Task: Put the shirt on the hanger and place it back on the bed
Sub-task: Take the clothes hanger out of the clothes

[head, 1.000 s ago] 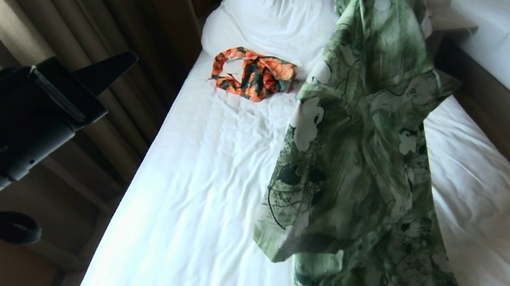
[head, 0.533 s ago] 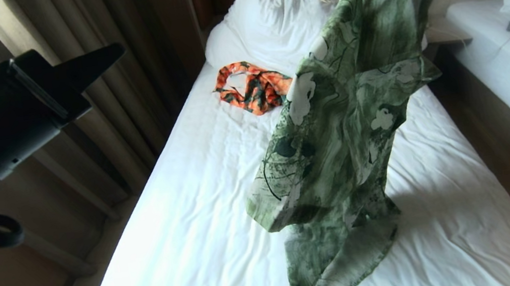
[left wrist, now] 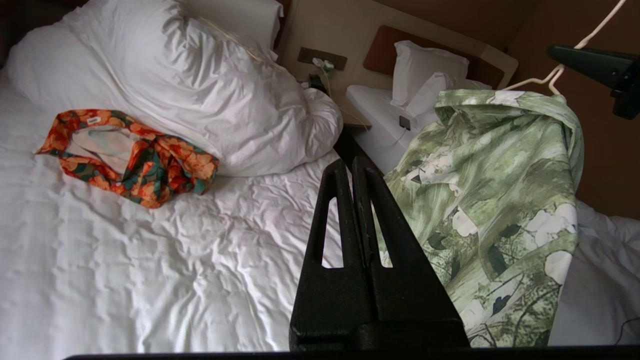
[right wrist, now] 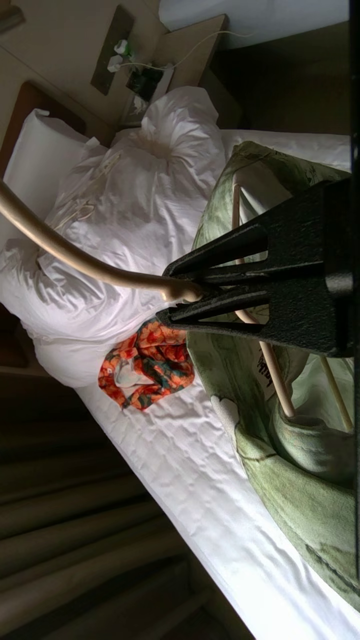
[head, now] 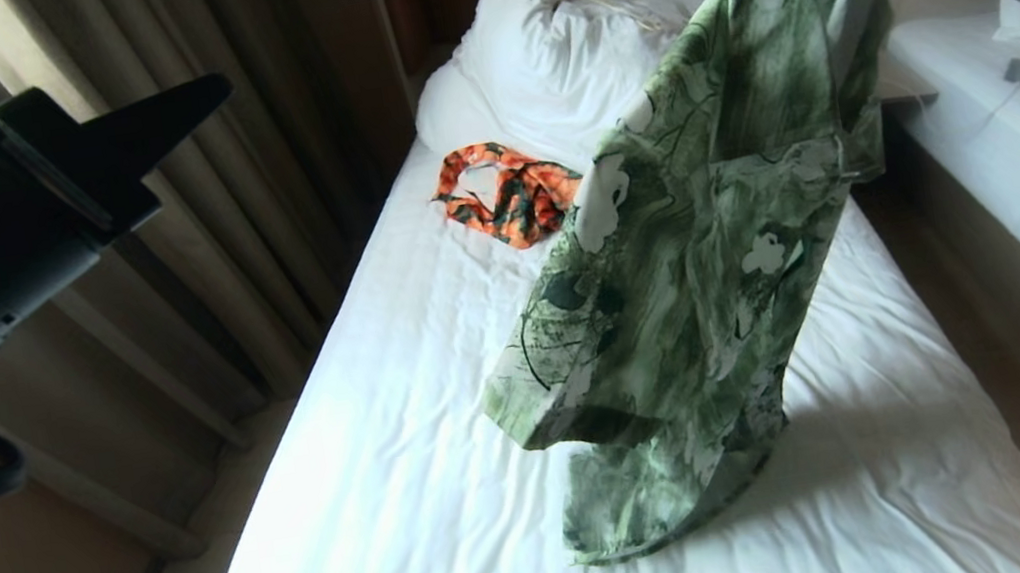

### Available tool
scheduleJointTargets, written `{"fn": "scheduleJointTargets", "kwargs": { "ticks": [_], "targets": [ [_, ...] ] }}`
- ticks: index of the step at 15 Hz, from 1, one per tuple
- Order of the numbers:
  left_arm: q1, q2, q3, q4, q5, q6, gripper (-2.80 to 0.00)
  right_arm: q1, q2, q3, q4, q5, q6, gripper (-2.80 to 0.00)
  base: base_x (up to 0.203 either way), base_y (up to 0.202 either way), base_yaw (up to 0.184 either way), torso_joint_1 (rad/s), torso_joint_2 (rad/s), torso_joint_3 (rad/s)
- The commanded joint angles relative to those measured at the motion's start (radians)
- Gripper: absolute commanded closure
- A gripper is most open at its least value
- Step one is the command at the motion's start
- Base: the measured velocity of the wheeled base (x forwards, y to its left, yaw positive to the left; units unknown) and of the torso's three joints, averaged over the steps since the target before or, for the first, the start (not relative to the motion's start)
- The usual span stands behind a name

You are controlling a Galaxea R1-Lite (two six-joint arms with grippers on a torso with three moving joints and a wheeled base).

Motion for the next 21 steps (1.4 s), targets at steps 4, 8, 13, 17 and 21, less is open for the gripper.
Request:
{"fn": "scheduleJointTargets", "kwargs": {
  "ticks": [4, 8, 13, 17, 21],
  "targets": [
    [0.0, -0.008, 0.001, -0.004, -0.004, -0.002, 0.0, -0.026, -0.008, 0.032, -0.003, 0.0, -0.001, 0.0, 0.0, 0.0, 0.0, 0.148, -0.34, -0.198],
    [0.0, -0.014, 0.001, -0.004, -0.004, -0.003, 0.0, -0.052, -0.012, 0.062, 0.0, 0.015, 0.012, 0.0, 0.0, 0.0, 0.0, 0.045, -0.12, -0.063],
    [0.0, -0.021, -0.001, 0.0, -0.006, -0.002, 0.0, -0.049, 0.029, 0.035, 0.021, -0.086, 0.048, 0.0, 0.0, 0.0, 0.0, 0.0, 0.0, 0.0],
    [-0.005, -0.015, -0.002, 0.007, -0.005, 0.001, 0.0, -0.043, 0.092, -0.059, 0.017, -0.268, 0.061, 0.0, 0.0, 0.0, 0.0, 0.0, 0.0, 0.0],
    [-0.061, 0.049, -0.002, 0.067, 0.003, 0.018, 0.0, -0.039, 0.111, -0.077, 0.024, -0.316, 0.06, 0.0, 0.0, 0.0, 0.0, 0.0, 0.0, 0.0]
  ]
}}
